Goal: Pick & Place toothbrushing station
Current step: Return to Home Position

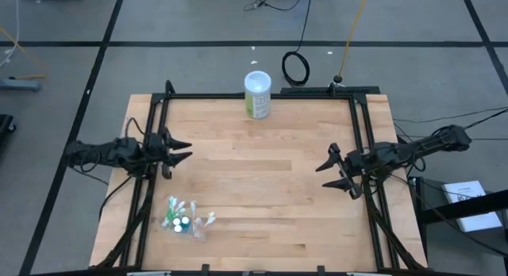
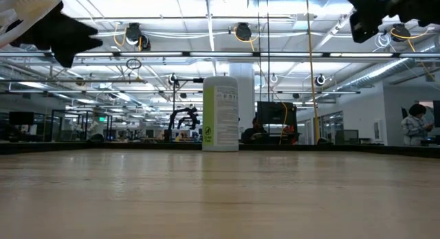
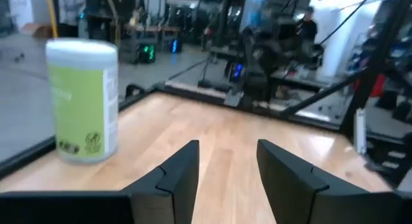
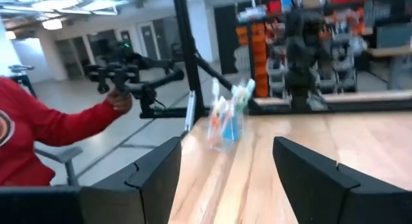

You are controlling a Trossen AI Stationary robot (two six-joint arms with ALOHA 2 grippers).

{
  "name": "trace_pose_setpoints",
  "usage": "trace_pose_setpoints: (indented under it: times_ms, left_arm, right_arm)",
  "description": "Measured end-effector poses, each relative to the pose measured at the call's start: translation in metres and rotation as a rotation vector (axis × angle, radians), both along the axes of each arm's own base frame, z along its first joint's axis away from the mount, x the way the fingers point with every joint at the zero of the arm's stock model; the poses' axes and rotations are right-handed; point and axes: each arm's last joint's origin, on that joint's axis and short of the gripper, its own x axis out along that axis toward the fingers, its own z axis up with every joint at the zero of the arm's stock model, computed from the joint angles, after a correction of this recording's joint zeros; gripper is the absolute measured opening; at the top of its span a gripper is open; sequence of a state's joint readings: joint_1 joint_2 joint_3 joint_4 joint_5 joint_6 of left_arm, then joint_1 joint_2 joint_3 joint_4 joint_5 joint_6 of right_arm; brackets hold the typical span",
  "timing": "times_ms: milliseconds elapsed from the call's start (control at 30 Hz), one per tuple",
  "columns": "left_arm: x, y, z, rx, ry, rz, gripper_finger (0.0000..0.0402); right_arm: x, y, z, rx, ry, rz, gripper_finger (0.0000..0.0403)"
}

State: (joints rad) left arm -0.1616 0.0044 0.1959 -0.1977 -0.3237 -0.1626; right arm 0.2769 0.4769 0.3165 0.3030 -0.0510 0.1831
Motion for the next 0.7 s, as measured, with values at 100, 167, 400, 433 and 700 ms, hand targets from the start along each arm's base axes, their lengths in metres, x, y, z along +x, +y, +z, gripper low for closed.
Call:
trace_pose_setpoints:
  times_ms: [100,167,400,433,700]
  left_arm:
    - [0.000,0.000,-0.003,0.001,0.027,-0.018,0.0164]
    - [0.000,0.001,0.001,0.011,0.005,-0.032,0.0164]
    - [0.002,0.003,-0.005,0.018,0.030,0.024,0.0163]
    - [0.002,0.003,-0.006,0.032,0.036,0.032,0.0163]
    - [0.002,0.003,-0.005,0.055,0.034,0.035,0.0163]
  right_arm:
    - [-0.011,-0.002,0.000,-0.033,-0.066,0.009,0.0238]
    - [-0.019,-0.003,-0.004,-0.076,-0.107,0.005,0.0238]
    - [-0.033,-0.010,-0.041,-0.087,-0.219,-0.081,0.0238]
    - [-0.035,-0.010,-0.038,-0.062,-0.268,-0.086,0.0238]
    - [-0.034,-0.010,-0.053,-0.006,-0.094,-0.061,0.0238]
